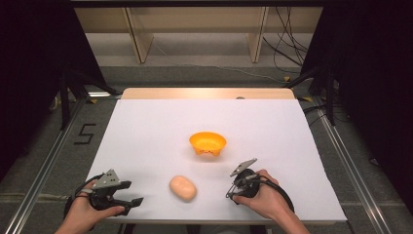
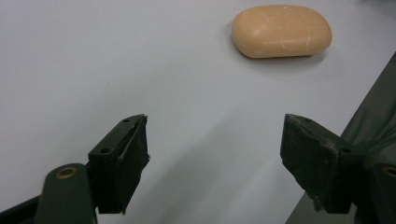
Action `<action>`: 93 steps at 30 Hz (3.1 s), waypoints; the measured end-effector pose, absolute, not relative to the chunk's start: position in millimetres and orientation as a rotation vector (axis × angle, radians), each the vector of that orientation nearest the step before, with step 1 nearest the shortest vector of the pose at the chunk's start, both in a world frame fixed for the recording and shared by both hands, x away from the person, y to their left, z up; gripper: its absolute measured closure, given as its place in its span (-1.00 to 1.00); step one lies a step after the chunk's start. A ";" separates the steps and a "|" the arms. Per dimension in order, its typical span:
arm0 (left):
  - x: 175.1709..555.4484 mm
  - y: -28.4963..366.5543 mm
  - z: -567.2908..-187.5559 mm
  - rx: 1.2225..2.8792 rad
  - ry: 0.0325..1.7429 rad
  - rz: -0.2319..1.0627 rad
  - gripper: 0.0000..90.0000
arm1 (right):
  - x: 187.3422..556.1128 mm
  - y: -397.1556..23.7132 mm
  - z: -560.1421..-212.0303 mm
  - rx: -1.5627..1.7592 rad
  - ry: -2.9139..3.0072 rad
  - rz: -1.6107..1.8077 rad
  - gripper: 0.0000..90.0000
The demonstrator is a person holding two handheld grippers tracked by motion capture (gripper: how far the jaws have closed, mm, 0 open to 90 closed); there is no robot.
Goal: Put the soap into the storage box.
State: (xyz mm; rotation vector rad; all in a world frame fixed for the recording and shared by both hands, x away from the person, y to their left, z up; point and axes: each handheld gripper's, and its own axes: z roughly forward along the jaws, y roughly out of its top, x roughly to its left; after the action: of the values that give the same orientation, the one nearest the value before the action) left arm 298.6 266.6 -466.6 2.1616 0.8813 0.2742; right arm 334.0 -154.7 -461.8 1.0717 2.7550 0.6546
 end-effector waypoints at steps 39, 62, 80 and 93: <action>296.3 270.7 -463.9 2.157 0.934 0.263 -0.51 | 348.1 -82.1 -446.2 0.998 2.930 0.455 0.03; 296.5 270.6 -464.4 2.149 0.945 0.238 -0.51 | 362.9 -36.2 -441.0 0.917 2.970 0.498 -0.08; 296.3 270.7 -465.0 2.139 0.953 0.240 -0.52 | 373.7 -7.5 -438.7 0.842 3.015 0.449 -0.12; 297.4 272.7 -464.0 2.148 0.938 0.261 -0.52 | 379.4 13.4 -444.3 0.819 3.038 0.425 -0.22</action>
State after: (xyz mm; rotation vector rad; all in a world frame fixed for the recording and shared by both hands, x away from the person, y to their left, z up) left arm 297.4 272.7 -464.0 2.1480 0.9382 0.2612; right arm 379.4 13.4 -444.3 0.8185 3.0380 0.4248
